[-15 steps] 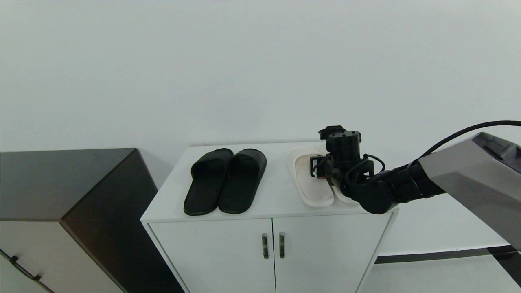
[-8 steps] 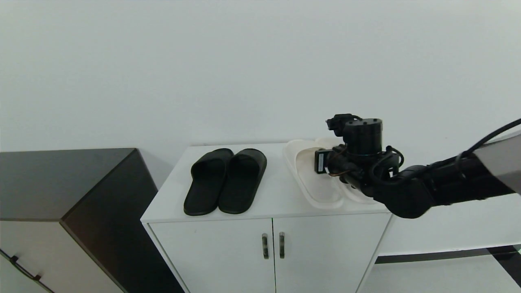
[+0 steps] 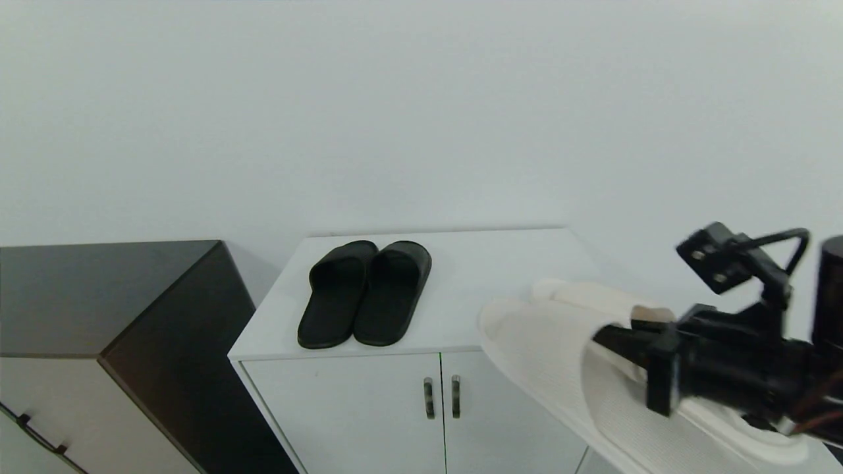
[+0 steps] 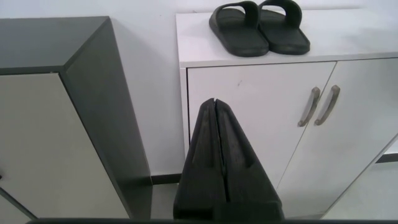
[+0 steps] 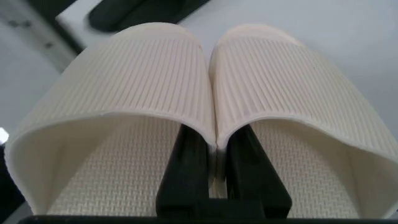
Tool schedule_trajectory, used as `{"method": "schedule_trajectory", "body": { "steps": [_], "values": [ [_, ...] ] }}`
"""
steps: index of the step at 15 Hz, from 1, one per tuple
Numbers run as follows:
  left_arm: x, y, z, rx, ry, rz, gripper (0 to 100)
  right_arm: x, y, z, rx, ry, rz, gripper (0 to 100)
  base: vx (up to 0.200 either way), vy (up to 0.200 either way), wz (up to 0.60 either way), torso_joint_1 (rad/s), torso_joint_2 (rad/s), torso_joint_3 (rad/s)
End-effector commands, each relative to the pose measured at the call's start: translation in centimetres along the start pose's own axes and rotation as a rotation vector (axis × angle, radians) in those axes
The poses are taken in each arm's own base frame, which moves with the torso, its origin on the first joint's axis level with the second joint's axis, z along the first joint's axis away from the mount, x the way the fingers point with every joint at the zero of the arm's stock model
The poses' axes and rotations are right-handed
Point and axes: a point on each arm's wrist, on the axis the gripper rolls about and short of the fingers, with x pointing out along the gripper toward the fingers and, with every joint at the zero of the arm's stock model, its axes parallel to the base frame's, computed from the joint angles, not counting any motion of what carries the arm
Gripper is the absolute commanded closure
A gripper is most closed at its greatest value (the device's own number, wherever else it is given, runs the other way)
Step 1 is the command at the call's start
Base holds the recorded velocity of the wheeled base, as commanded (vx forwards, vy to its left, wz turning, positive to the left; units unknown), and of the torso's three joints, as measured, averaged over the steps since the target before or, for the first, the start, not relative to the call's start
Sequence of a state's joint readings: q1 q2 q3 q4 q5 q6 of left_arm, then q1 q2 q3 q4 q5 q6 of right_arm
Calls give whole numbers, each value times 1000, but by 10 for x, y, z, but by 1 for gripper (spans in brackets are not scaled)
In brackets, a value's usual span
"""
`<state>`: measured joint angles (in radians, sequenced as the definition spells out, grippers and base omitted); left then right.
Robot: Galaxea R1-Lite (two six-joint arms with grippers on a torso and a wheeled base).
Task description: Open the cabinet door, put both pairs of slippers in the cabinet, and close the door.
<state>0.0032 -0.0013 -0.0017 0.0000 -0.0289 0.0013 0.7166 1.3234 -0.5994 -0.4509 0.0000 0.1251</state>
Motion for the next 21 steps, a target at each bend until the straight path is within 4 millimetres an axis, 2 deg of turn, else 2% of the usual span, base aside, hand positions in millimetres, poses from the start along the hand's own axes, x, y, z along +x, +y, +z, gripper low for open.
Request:
{"method": "schedule_trajectory", "body": {
  "steps": [1, 2, 3, 9, 12, 14, 16, 21],
  "values": [
    [0, 0, 0, 0, 1, 0, 100, -71, -1, -19, -2, -33, 97, 100, -200, 0, 0, -2, 2, 2],
    [0, 0, 0, -1, 1, 0, 100, -92, -4, -25, 10, -10, 157, 100, -200, 0, 0, 2, 7, 2],
    [0, 0, 0, -3, 1, 1, 100, -98, -6, -27, 20, -1, 177, 100, -200, 0, 0, 7, 2, 2],
    [0, 0, 0, -1, 1, 3, 100, -105, -9, -42, 27, 21, 143, 100, -167, -33, 0, -3, 0, 7],
    [0, 0, 0, -1, 1, 3, 100, -98, -10, -51, 33, 78, 122, 100, 0, -200, 0, -1, -2, 5],
    [0, 0, 0, -1, 1, 3, 100, -93, -11, -50, 36, 95, 122, 100, 0, -200, 0, 5, 2, 0],
    [0, 0, 0, 0, 1, 0, 100, -83, -11, -41, 37, 105, 125, 100, 0, 0, 0, 0, 0, 0],
    [0, 0, 0, 0, 1, 0, 100, -59, -8, -40, 8, 116, 162, 100, 0, 0, 0, 0, 0, 0]
  ]
}}
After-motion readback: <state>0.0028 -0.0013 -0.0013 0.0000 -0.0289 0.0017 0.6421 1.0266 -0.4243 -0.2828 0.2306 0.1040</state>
